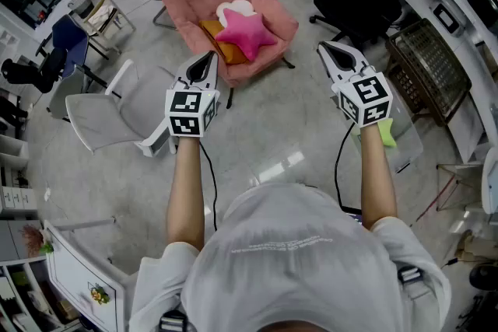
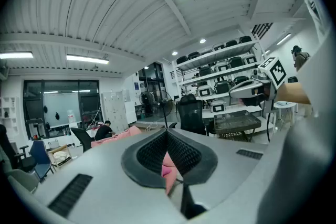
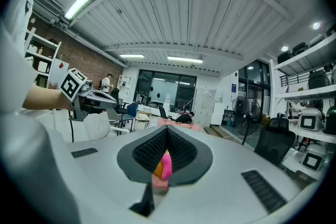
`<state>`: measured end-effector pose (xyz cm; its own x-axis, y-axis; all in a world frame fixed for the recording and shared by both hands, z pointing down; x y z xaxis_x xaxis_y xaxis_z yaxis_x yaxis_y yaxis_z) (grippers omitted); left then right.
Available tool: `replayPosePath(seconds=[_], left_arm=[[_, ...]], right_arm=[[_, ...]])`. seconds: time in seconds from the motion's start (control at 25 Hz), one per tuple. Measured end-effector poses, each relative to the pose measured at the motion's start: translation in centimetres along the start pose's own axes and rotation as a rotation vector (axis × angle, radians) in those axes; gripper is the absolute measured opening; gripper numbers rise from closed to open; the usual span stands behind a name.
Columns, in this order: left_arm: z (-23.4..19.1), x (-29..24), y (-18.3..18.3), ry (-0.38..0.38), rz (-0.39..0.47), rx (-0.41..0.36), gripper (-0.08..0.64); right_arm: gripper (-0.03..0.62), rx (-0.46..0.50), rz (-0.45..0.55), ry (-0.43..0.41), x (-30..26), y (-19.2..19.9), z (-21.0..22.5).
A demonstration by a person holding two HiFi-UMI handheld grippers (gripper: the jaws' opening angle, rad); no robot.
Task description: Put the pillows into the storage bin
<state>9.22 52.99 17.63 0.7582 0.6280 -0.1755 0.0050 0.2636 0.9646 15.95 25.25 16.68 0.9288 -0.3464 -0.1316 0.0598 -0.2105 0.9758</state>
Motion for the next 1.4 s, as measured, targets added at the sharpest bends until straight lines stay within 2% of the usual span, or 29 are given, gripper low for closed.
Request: replayPosePath(seconds=[0.12,0.4,0.44,0.48,0.52,0.56,0.64,1.16,1.4], left_arm=[[0.2,0.1,0.2,-0.004,-0.006,0.005,0.015],[1.3,-0.1,0.2,-0.006,-0.009,0.015,0.017],[1.5,-0.2,0.2,-0.004,-0.010,0.016,0.018],[1.7,-0.4,0.2,0.000,-0.013,0.018,0.041],[1.9,-0.6,0.2,0.004,-0.019,0.020,0.108],[2.2,-0.8,0.2,0.005,-0.026,0.019,0.169],[2.7,-1.2,0.3,0.001,-0.040,0.019,0.200],[6.3,-4.0,1.3,-0.073,-0.105,0.087,0.215],[5.6,-6.9,2.6,-0.073,-0.148,0.096,0.215]], right_arm=[[0.023,0.005,0.000,-0.009,0.2,0.0,-0.1],[0.025,-0.049,0.038,-0.029,0.6,-0.1,0.5],[0.039,-0.059,0.040,-0.046,0.6,-0.1,0.6],[0.097,-0.075,0.041,-0.070,0.5,0.0,0.6],[0.164,-0.094,0.044,-0.096,0.4,0.0,0.7],[0.195,-0.109,0.048,-0.116,0.4,0.1,0.9],[0.222,-0.116,0.053,-0.132,0.4,0.4,1.3],[0.224,-0.111,0.008,-0.176,1.5,4.6,7.3],[0.212,-0.134,-0.002,-0.160,-0.4,6.0,9.9]])
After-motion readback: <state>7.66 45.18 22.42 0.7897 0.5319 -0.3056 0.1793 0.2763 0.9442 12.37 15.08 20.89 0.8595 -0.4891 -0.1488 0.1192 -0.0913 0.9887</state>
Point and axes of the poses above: the fingertips, and each gripper's own axes: x backward along the fingers, z to its right, y out of its underside, the point moved 5 cm from there along x, backward along the fingers, and after that the axes turned 1 degree about y, right-handed, at the moved point
